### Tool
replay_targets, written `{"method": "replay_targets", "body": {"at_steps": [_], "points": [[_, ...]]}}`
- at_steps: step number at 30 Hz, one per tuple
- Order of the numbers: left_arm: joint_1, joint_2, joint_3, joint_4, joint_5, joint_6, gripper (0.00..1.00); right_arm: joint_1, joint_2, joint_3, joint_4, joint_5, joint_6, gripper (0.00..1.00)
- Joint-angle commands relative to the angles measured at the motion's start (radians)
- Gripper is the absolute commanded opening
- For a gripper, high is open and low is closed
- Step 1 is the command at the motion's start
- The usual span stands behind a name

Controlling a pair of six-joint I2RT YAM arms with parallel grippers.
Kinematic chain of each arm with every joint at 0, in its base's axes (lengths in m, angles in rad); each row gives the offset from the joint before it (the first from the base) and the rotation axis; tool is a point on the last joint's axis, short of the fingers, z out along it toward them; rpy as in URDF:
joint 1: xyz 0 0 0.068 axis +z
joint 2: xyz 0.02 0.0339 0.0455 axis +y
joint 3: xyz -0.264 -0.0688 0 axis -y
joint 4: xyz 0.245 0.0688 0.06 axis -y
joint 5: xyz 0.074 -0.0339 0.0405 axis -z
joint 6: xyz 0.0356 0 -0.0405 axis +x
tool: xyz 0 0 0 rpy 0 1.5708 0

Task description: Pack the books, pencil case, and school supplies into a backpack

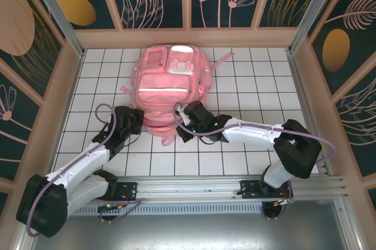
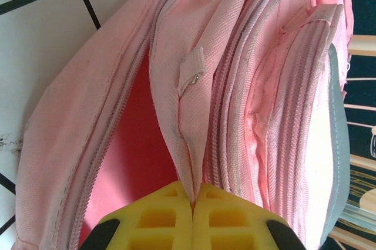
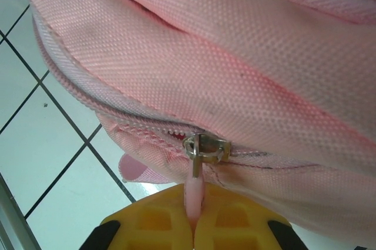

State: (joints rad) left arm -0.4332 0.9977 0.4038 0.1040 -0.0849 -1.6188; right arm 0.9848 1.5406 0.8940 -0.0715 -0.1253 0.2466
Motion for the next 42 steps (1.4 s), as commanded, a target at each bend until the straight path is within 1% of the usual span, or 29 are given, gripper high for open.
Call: {"method": "replay_targets", "body": {"at_steps": [1, 4, 9, 15, 17, 18, 19, 20, 21, 23, 26, 27, 28, 33, 35, 37, 39, 42], "points": [[-0.024, 0.037, 0.018, 0.034, 0.045, 0.038, 0.0, 0.036, -0.012, 0.009, 0.077, -0.053, 0.019, 0.06], [-0.036, 0.065, 0.022, 0.047, 0.055, 0.034, 0.0, 0.062, 0.041, 0.057, 0.072, -0.054, 0.019, 0.06], [-0.04, 0.061, 0.02, 0.06, 0.047, 0.027, 0.0, 0.113, 0.111, 0.13, 0.061, -0.047, 0.011, 0.07], [-0.041, 0.051, 0.013, 0.068, 0.052, 0.032, 0.0, 0.124, 0.149, 0.159, 0.054, -0.037, 0.028, 0.07], [-0.041, 0.055, 0.013, 0.083, 0.061, 0.048, 0.0, 0.124, 0.16, 0.169, 0.033, -0.004, 0.029, 0.05], [-0.041, 0.054, 0.018, 0.076, 0.063, 0.065, 0.02, 0.124, 0.153, 0.165, 0.023, 0.023, 0.029, 0.02], [-0.041, 0.05, 0.027, 0.063, 0.062, 0.09, 0.12, 0.124, 0.142, 0.155, 0.016, 0.045, 0.028, 0.0], [-0.042, 0.042, 0.041, 0.031, 0.053, 0.119, 0.25, 0.119, 0.12, 0.136, 0.012, 0.065, 0.028, 0.0], [-0.041, 0.032, 0.055, -0.004, 0.04, 0.147, 0.36, 0.11, 0.094, 0.111, 0.008, 0.079, 0.03, 0.0], [-0.041, 0.003, 0.063, -0.041, 0.02, 0.192, 0.48, 0.084, 0.034, 0.058, 0.001, 0.088, 0.036, 0.0], [-0.04, -0.036, 0.058, -0.088, 0.007, 0.241, 0.72, 0.021, -0.059, -0.029, -0.011, 0.091, 0.052, 0.0], [-0.039, -0.044, 0.056, -0.099, 0.012, 0.256, 0.76, -0.005, -0.088, -0.055, -0.013, 0.083, 0.055, 0.0], [-0.039, -0.047, 0.054, -0.104, 0.018, 0.271, 0.78, -0.027, -0.109, -0.077, -0.014, 0.075, 0.056, 0.0], [-0.039, -0.013, 0.031, -0.069, 0.083, 0.32, 0.77, -0.106, -0.16, -0.132, -0.019, 0.062, 0.038, 0.0], [-0.039, 0.028, 0.031, -0.04, 0.111, 0.333, 0.75, -0.129, -0.155, -0.139, -0.015, 0.05, 0.033, 0.0], [-0.039, 0.088, 0.029, 0.027, 0.168, 0.344, 0.71, -0.139, -0.15, -0.144, -0.003, 0.036, 0.03, 0.0], [-0.04, 0.167, 0.036, 0.09, 0.227, 0.339, 0.65, -0.143, -0.145, -0.147, 0.011, 0.023, 0.029, 0.0], [-0.041, 0.253, 0.047, 0.161, 0.268, 0.326, 0.5, -0.143, -0.131, -0.147, 0.025, -0.003, 0.026, 0.0]]}}
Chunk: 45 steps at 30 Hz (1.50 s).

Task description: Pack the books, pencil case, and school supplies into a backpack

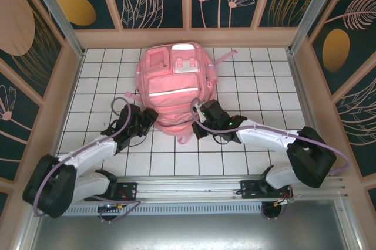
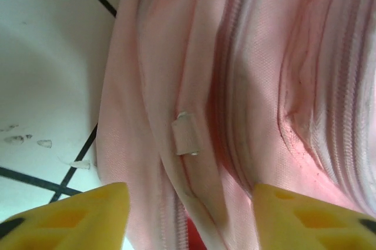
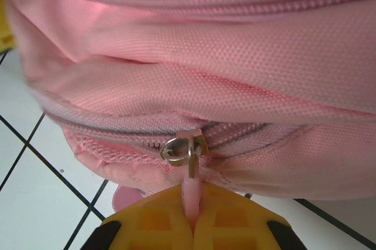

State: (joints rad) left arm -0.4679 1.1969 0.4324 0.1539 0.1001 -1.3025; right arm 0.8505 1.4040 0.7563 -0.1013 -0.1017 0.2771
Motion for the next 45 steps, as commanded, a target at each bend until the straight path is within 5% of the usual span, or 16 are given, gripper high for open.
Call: {"method": "replay_targets", "body": {"at_steps": [1, 5, 14, 34, 45], "points": [[-0.007, 0.067, 0.02, 0.133, 0.088, 0.003, 0.44, -0.007, 0.009, -0.006, 0.057, -0.039, -0.003, 0.0], [-0.006, 0.078, 0.019, 0.176, 0.075, -0.03, 0.3, 0.029, 0.029, 0.014, 0.054, -0.074, -0.007, 0.0], [-0.008, 0.076, -0.012, 0.211, 0.053, -0.092, 0.17, 0.165, 0.13, 0.122, 0.025, -0.046, -0.003, 0.0], [-0.021, 0.037, -0.008, 0.193, 0.037, -0.078, 0.17, 0.228, 0.364, 0.358, 0.001, -0.067, 0.009, 0.03], [-0.021, -0.044, 0.045, 0.065, 0.036, 0.137, 0.57, 0.067, 0.143, 0.092, -0.017, 0.048, 0.079, 0.0]]}}
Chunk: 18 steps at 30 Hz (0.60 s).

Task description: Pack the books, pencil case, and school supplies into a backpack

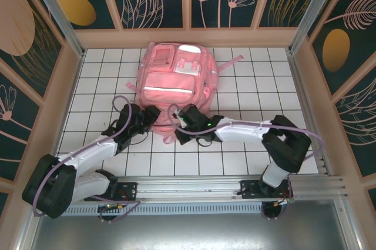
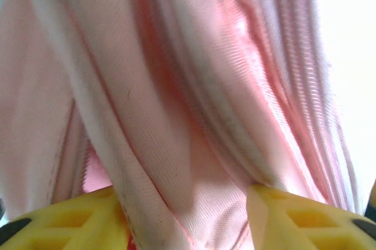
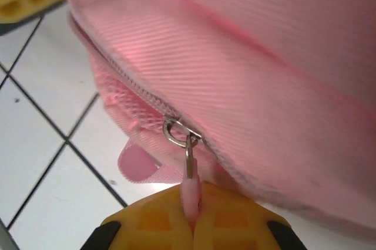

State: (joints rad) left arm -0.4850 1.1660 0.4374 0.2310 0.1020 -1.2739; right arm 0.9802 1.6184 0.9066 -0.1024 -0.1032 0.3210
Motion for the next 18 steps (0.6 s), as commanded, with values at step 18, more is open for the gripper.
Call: {"method": "replay_targets", "body": {"at_steps": [18], "points": [[-0.126, 0.248, 0.133, -0.005, 0.217, 0.459, 0.29, -0.269, -0.141, -0.159, 0.002, -0.001, 0.026, 0.0]]}}
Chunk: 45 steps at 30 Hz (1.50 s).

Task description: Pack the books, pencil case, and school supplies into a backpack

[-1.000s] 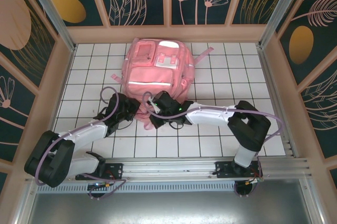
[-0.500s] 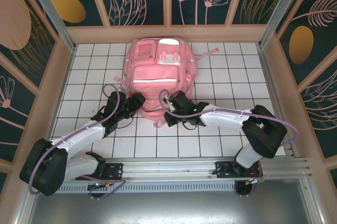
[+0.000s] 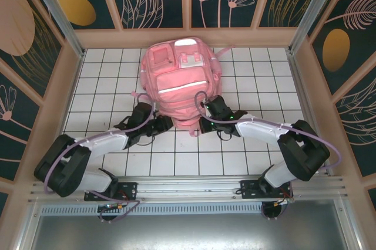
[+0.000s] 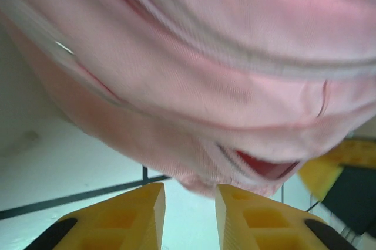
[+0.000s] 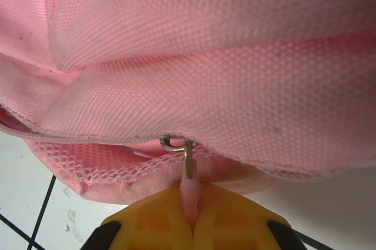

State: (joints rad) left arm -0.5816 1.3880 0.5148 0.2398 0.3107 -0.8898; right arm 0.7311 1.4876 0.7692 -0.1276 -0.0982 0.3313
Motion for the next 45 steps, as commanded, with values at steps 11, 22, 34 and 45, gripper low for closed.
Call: {"method": "replay_targets", "body": {"at_steps": [11, 22, 34, 45], "points": [[-0.037, 0.223, 0.138, 0.082, 0.026, 0.043, 0.28, -0.008, -0.025, -0.015, 0.022, -0.09, -0.012, 0.0], [-0.036, 0.215, 0.112, 0.152, 0.013, -0.009, 0.26, 0.119, 0.031, 0.054, -0.03, -0.067, -0.084, 0.0], [-0.036, 0.178, 0.081, 0.2, 0.017, -0.029, 0.25, 0.196, 0.144, 0.173, 0.039, -0.115, 0.002, 0.01], [-0.037, 0.0, 0.039, 0.092, -0.09, -0.002, 0.43, 0.204, 0.183, 0.21, 0.087, -0.07, 0.041, 0.0]]}}
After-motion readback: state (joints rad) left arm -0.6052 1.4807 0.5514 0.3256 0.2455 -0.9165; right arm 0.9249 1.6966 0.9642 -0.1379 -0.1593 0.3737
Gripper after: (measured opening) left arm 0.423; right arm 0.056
